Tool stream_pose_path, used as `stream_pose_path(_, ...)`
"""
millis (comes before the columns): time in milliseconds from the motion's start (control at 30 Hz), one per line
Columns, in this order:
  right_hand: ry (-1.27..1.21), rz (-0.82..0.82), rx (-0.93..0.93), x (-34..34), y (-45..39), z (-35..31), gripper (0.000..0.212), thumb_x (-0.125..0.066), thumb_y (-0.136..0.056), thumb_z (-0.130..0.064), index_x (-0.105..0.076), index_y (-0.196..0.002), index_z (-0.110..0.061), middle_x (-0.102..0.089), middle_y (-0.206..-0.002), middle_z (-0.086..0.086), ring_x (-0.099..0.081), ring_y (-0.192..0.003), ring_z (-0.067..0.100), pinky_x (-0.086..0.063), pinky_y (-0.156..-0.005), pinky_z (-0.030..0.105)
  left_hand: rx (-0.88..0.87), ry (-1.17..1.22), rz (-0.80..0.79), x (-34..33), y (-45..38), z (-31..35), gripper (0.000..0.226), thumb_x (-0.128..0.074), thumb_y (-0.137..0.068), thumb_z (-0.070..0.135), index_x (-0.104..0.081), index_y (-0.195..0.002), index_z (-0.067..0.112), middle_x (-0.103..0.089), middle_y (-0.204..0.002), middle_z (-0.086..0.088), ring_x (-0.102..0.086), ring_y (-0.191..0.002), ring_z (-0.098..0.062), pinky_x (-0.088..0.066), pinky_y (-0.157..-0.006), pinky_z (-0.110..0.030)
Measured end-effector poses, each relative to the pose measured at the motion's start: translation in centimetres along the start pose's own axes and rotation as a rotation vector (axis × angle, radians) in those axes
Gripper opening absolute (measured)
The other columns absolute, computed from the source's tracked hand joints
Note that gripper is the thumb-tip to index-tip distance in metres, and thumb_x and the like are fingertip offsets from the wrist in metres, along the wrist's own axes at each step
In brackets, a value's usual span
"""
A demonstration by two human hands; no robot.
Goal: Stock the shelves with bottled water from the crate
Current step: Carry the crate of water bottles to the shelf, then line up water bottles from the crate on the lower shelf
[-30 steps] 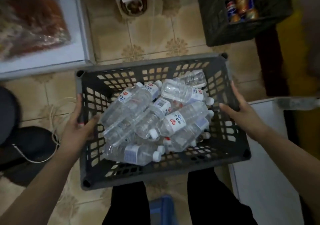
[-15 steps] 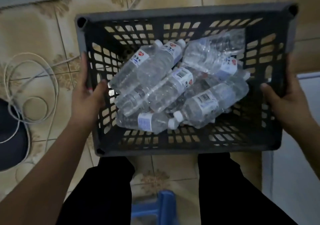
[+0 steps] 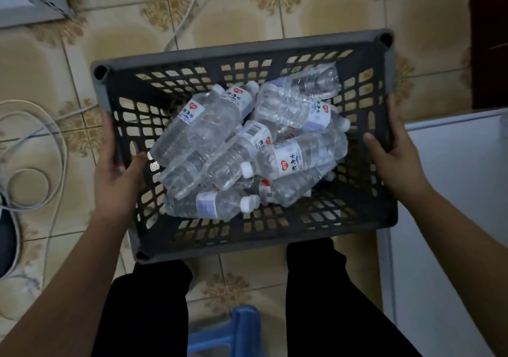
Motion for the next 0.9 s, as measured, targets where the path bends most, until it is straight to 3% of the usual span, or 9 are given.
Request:
stream_pose_path(67,0.008,-0.005,0.014,0.3,0.1,0.0,0.07,-0.052,-0.101,-0.026,-0.01,-0.151,-0.051,-0.042,-0.145,-0.022,-0.044,-0.118,-0.014,-0.037,-0.094,0.005,0.013,0.009,-0.01,-0.3,0.5,-0.3,0.081,-0.053,-0.095,0.0,-0.024,-0.144,0.057,-0.032,-0.146,-0.028,-0.056,-0.11,-0.015,-0.054,-0.086,-0.036)
stream_pose_path(133,0.02,-0.005,0.026,0.4,0.2,0.1,0.07,-0.051,-0.101,-0.026,-0.01,-0.151,-0.052,-0.045,-0.14,-0.022,-0.048,-0.115,-0.011,-0.038,-0.088,0.001,0.017,0.009,-0.007,-0.1,0.6,-0.4,0.081,-0.052,-0.095,0.0,-0.023,-0.143,0.058,-0.033,-0.145,-0.028,-0.058,-0.092,-0.009,-0.057,-0.073,-0.026)
stream_pose_path(233,0.025,0.008,0.018,0.4,0.2,0.5,0.067,-0.045,-0.103,-0.023,-0.009,-0.149,-0.056,-0.066,-0.114,-0.009,-0.065,-0.096,0.01,-0.051,-0.089,0.025,0.036,-0.083,-0.002,0.0,0.6,-0.9,0.079,-0.048,-0.098,0.004,-0.02,-0.143,0.062,-0.05,-0.139,-0.02,-0.064,-0.102,-0.025,-0.052,-0.085,-0.054)
stream_pose_path(333,0.082,0.017,0.031,0.2,0.2,0.8,0.065,-0.039,-0.105,-0.022,-0.005,-0.148,-0.059,-0.068,-0.085,-0.003,-0.067,-0.084,0.018,-0.053,-0.087,0.037,0.036,-0.195,0.037,0.3,0.5,-1.2,0.076,-0.042,-0.102,0.007,-0.014,-0.143,0.064,-0.067,-0.103,-0.008,-0.055,-0.06,-0.009,-0.054,-0.058,-0.029)
stream_pose_path(433,0.163,0.003,0.046,0.3,0.0,0.9,0.064,-0.036,-0.106,-0.025,0.0,-0.149,-0.056,-0.069,-0.087,0.013,-0.066,-0.08,0.032,-0.054,-0.078,0.042,0.025,-0.281,0.017,0.3,0.6,-1.4,0.074,-0.04,-0.103,0.009,-0.007,-0.144,0.063,-0.062,-0.085,0.005,-0.056,-0.057,-0.013,-0.052,-0.052,-0.02)
stream_pose_path(600,0.311,0.077,0.047,1.3,1.2,0.0,0.058,-0.034,-0.106,-0.022,-0.008,-0.155,-0.041,-0.061,-0.082,0.018,-0.057,-0.07,0.03,-0.045,-0.063,0.036,-0.011,-0.4,-0.037,0.3,1.0,-0.3,0.079,-0.042,-0.102,0.009,0.001,-0.147,0.058,-0.049,-0.136,-0.012,-0.062,-0.083,-0.027,-0.057,-0.076,-0.038)
stream_pose_path(700,0.405,0.246,0.096,3.0,3.1,-1.3,0.054,-0.037,-0.104,-0.022,-0.02,-0.156,-0.024,-0.057,-0.119,0.02,-0.054,-0.104,0.036,-0.045,-0.085,0.04,0.03,-0.662,0.083,1.1,2.8,0.3,0.079,-0.052,-0.095,0.015,-0.004,-0.156,0.033,-0.034,-0.14,-0.023,-0.05,-0.108,-0.036,-0.043,-0.098,-0.043)
stream_pose_path(800,0.576,0.263,0.24,3.0,4.4,-3.8,0.057,-0.045,-0.1,-0.02,-0.026,-0.154,-0.017,-0.045,-0.143,0.018,-0.046,-0.123,0.037,-0.042,-0.098,0.046,-0.065,-0.789,0.237,0.8,6.0,2.1,0.071,-0.054,-0.087,0.015,-0.024,-0.152,0.013,-0.036,-0.135,-0.025,-0.041,-0.118,-0.044,-0.04,-0.1,-0.051)
stream_pose_path(900,0.665,0.104,0.358,1.3,4.2,-5.3,0.064,-0.052,-0.094,-0.018,-0.028,-0.153,-0.017,-0.043,-0.146,0.014,-0.046,-0.124,0.036,-0.046,-0.097,0.047,-0.198,-0.655,0.041,-3.8,9.0,4.8,0.053,-0.053,-0.09,0.011,-0.041,-0.142,0.014,-0.042,-0.131,-0.013,-0.051,-0.109,-0.025,-0.049,-0.09,-0.04)
Point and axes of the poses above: each hand's wrist, its own y-axis away from the middle knuckle, its own x-axis out of the back of the hand, z = x × y, the point moved 6 cm from there along -y, towards the middle knuckle
